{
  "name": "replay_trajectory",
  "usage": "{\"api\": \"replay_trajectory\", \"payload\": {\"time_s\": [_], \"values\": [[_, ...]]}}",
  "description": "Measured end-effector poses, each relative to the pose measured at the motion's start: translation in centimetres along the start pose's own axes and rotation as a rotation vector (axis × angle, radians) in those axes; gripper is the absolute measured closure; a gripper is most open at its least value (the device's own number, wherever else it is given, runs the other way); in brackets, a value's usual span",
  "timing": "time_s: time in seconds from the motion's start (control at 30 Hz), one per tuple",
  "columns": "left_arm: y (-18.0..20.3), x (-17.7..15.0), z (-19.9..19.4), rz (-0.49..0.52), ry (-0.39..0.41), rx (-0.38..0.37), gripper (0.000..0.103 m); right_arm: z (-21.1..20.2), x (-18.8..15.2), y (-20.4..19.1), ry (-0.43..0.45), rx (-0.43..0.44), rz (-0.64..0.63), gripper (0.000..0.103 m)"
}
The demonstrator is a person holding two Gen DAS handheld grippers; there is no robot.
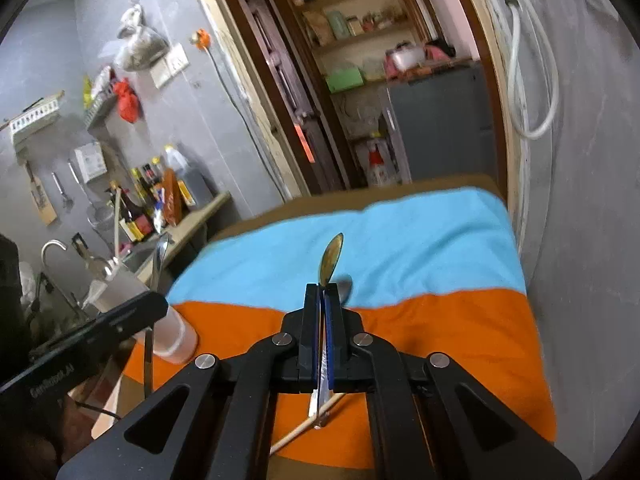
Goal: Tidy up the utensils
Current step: 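Carry the knife with the left tool while the right tool carries the gold spoon to the caddy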
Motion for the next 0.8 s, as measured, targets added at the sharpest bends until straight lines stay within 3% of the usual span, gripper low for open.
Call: {"api": "replay_trajectory", "payload": {"time_s": [0.2, 0.43, 0.8], "values": [[-0.7, 2.7, -2.2, -0.025, 0.061, -0.014, 0.091, -1.0, 1.7, -2.1, 0.045, 0.018, -0.020, 0.102], [-3.4, 6.7, -5.8, -0.057, 0.156, -0.003, 0.091, -2.8, 5.5, -7.2, 0.138, 0.083, -0.072, 0.102], [-12.7, 13.3, -10.8, -0.104, 0.321, 0.079, 0.091, -3.6, 10.0, -17.7, 0.241, 0.218, -0.184, 0.103]]}}
Point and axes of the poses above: each gripper's, at about its wrist camera, not at the fingertips, and z roughly the way its jaws point, y to its right, x to its top, the point moved 10 cm from there along z, roughly the way its jaws point, and after that the axes turned 3 degrees about y, right-handed, at the moved point
